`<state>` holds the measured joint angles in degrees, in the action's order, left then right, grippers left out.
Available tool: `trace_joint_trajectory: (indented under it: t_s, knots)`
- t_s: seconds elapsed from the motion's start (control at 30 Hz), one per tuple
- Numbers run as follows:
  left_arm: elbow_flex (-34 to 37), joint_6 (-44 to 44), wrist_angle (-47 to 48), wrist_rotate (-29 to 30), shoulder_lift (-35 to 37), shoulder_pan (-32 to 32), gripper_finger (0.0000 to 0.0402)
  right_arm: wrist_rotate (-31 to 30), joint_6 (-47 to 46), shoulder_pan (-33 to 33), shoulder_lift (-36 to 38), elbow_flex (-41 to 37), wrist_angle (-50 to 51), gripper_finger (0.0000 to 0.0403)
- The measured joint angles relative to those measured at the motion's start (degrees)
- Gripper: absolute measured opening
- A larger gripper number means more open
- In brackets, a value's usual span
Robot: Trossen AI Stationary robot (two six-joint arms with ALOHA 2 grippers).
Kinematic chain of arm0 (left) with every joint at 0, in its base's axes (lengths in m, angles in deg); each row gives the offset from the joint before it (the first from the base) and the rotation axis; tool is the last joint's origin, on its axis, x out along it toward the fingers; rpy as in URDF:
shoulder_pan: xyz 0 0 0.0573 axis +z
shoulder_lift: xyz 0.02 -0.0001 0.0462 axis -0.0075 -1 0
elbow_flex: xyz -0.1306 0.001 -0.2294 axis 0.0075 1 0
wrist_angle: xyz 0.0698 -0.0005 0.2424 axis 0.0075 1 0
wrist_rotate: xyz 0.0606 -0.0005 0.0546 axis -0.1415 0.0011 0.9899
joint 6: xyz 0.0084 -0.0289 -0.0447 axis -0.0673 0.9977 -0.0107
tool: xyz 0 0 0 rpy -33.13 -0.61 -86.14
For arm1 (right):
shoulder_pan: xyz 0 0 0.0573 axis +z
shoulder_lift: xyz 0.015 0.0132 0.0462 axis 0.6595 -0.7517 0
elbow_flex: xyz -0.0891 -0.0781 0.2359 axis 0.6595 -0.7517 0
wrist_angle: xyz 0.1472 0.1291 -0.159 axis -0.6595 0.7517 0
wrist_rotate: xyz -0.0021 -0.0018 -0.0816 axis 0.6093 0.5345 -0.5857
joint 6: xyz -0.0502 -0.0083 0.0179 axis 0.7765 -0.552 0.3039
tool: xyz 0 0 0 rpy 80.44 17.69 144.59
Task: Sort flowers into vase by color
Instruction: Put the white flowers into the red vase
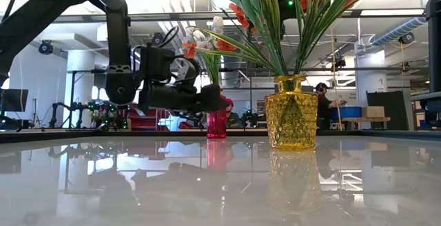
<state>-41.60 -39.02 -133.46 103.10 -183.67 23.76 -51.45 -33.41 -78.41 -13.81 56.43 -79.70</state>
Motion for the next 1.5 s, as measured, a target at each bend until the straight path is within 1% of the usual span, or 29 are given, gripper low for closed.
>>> trace_joint_trajectory:
  t_s: [0.13,0.27,0.63,0.77,1.07,1.3,1.5]
  knots:
    - [-0.81,0.94,0.40,0.12,0.00,0.23,0.0363,0.00,-0.13,-0.01,0.00,0.00,-0.04,0.0018]
    - [-0.87,0.96,0.68,-0.09,0.00,0.20,0.0348,0.00,-0.13,0.00,0.00,0.00,-0.04,0.0018]
    - [-0.87,1.11,0.93,-0.01,0.00,0.20,0.0285,0.12,-0.65,0.00,0.00,0.00,-0.03,0.0018]
    - [-0.85,1.35,0.93,0.02,0.00,0.17,0.0260,1.97,-0.66,0.00,0.00,0.00,-0.02,0.0018]
    - [-0.20,1.61,0.58,0.00,0.01,0.11,0.0209,1.95,-2.14,0.02,0.00,-0.07,-0.04,0.0018]
    - [0.00,2.09,0.60,0.02,0.04,0.11,0.0201,2.00,-2.80,0.02,0.00,-0.19,-0.06,0.0018]
    - [1.29,3.89,-0.78,-0.42,0.17,-0.45,0.0200,3.45,-3.19,0.47,0.00,-0.61,-0.05,0.0018]
